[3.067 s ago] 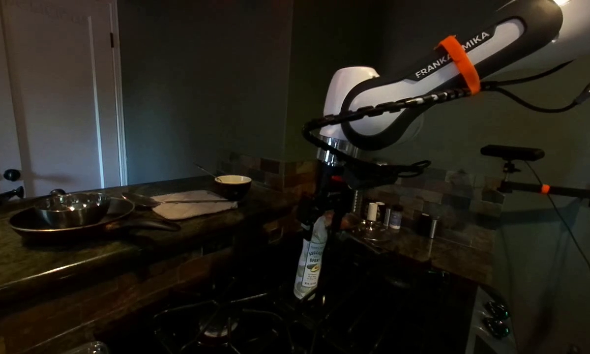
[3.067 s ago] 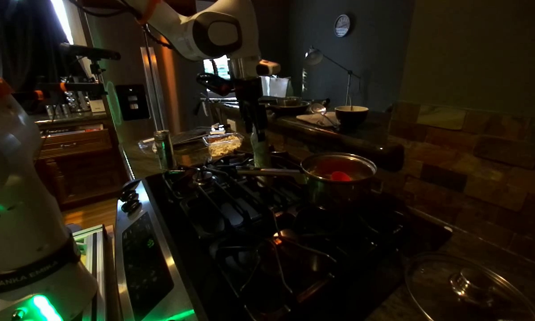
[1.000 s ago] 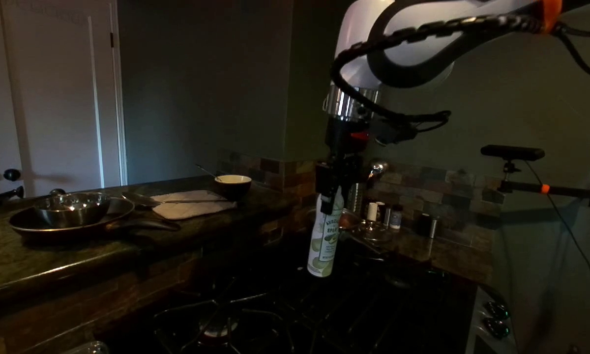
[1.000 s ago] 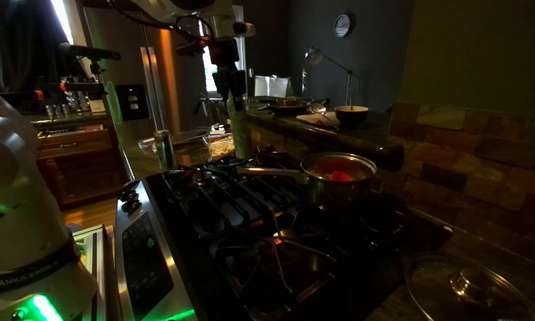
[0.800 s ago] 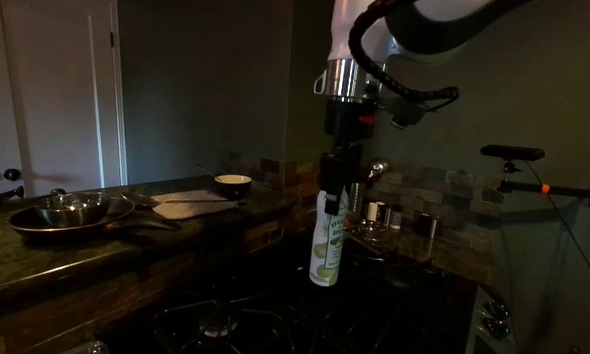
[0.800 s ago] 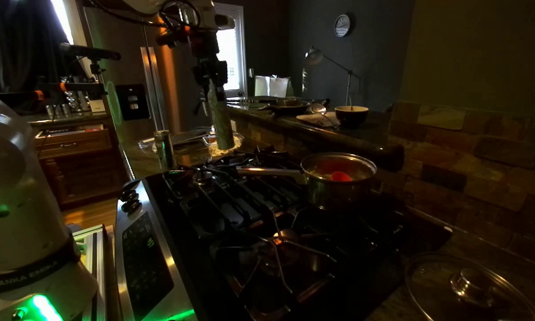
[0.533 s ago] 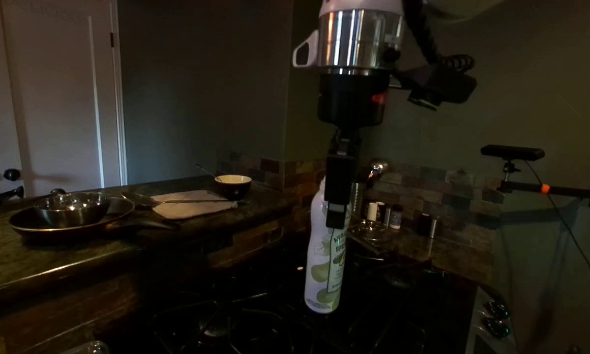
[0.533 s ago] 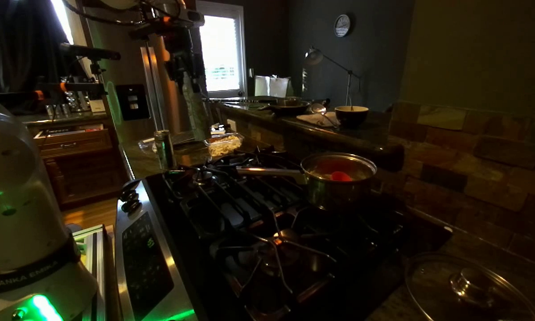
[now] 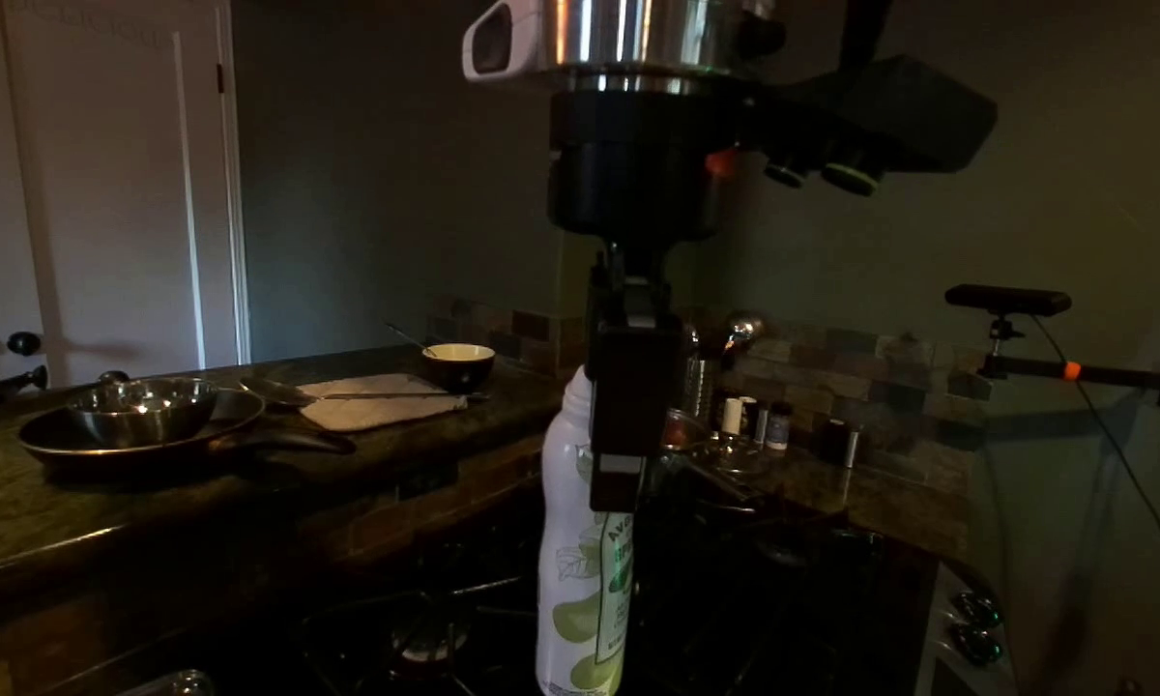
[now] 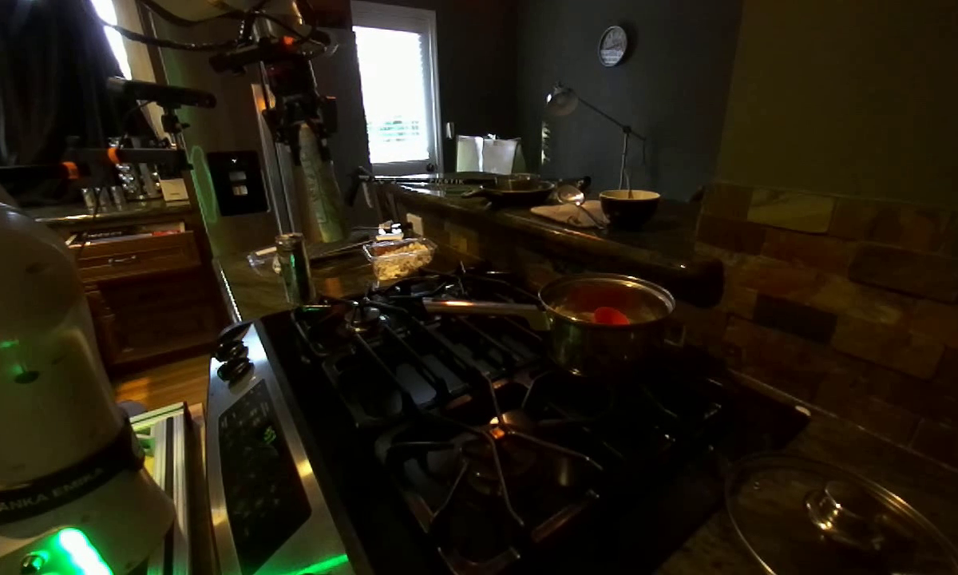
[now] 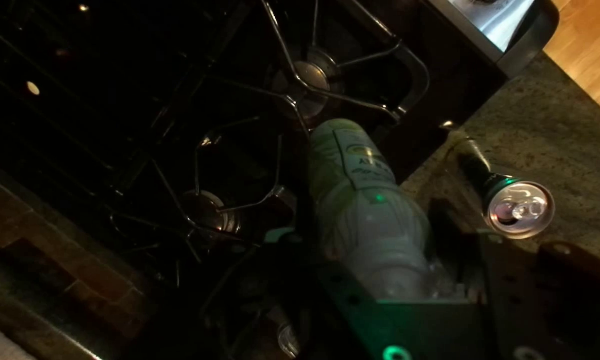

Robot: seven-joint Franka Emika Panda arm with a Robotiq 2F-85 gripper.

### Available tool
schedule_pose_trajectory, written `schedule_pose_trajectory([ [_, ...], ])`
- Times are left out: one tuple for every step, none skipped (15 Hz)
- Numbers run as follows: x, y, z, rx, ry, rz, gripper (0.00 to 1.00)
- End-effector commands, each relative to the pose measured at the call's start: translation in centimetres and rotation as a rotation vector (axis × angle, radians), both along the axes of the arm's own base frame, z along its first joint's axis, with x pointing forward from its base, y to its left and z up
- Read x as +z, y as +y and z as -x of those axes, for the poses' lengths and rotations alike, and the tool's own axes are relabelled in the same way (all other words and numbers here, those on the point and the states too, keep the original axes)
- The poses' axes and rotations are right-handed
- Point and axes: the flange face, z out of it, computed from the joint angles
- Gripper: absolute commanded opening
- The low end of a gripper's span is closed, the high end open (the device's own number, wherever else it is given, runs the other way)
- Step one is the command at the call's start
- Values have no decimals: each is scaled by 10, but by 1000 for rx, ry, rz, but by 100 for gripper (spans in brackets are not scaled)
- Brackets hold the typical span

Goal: Move the bottle to the left

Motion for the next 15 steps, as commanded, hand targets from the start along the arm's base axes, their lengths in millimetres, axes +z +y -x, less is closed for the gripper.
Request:
schedule_pose_trajectory([
  [5, 9, -3, 28, -17, -31, 33],
  [7, 26, -9, 75, -43, -32, 33],
  [10, 40, -12, 128, -70, -23, 33],
  [15, 57, -16, 192, -85, -29, 33],
  [19, 72, -18, 248, -94, -43, 33],
  [20, 88, -20, 294, -89, -44, 33],
  [18, 105, -18, 338, -61, -40, 33],
  [12, 119, -16, 374, -38, -19, 33],
  [3, 135, -13, 407, -8, 8, 33],
  [-8, 146, -14, 431, 16, 35, 33],
  [-15, 158, -11, 459, 29, 55, 33],
  [-23, 168, -11, 459, 12, 93, 33],
  [-30, 177, -13, 460, -19, 122, 33],
  [-38, 186, -14, 462, -48, 131, 33],
  [-45, 193, -17, 461, -61, 138, 33],
])
